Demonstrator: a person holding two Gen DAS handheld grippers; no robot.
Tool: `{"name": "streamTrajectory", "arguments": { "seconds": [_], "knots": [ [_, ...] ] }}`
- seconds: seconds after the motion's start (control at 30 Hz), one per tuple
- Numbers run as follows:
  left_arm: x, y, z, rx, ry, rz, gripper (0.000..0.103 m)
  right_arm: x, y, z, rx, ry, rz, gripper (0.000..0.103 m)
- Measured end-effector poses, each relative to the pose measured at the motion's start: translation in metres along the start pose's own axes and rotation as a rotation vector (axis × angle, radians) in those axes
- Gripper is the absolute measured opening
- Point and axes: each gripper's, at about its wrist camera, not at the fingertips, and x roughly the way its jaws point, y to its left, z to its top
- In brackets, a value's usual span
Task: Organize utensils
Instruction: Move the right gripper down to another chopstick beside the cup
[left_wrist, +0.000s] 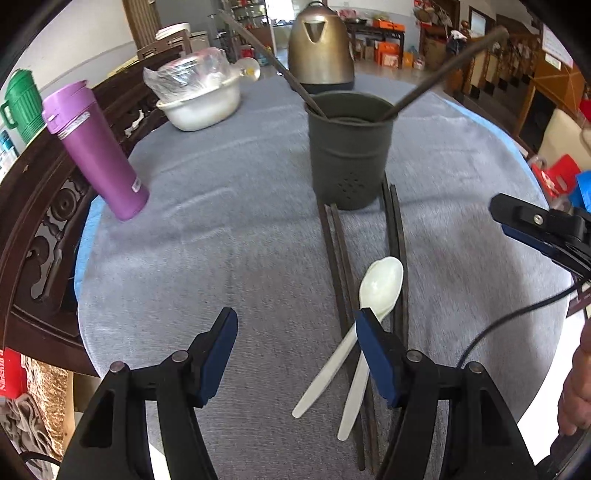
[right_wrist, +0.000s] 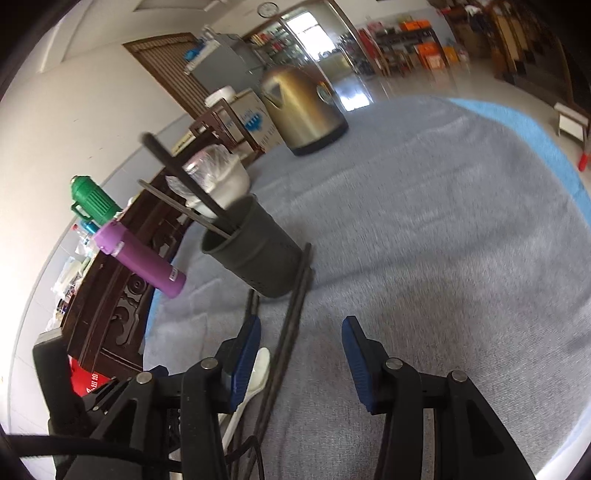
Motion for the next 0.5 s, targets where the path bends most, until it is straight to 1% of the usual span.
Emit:
{"name": "streamTrajectory", "arguments": {
  "seconds": [0.3, 0.5],
  "knots": [
    [0.016, -0.022, -0.002, 0.082, 0.068, -0.041, 0.068, 0.02, -0.011, 0.002, 0.032, 0.033, -0.013, 0.05],
    [0.022, -0.031, 0.0, 0.115, 0.08, -0.052, 0.068, 0.029, -0.019, 0.005, 0.052, 0.048, -0.018, 0.05]
  ]
}}
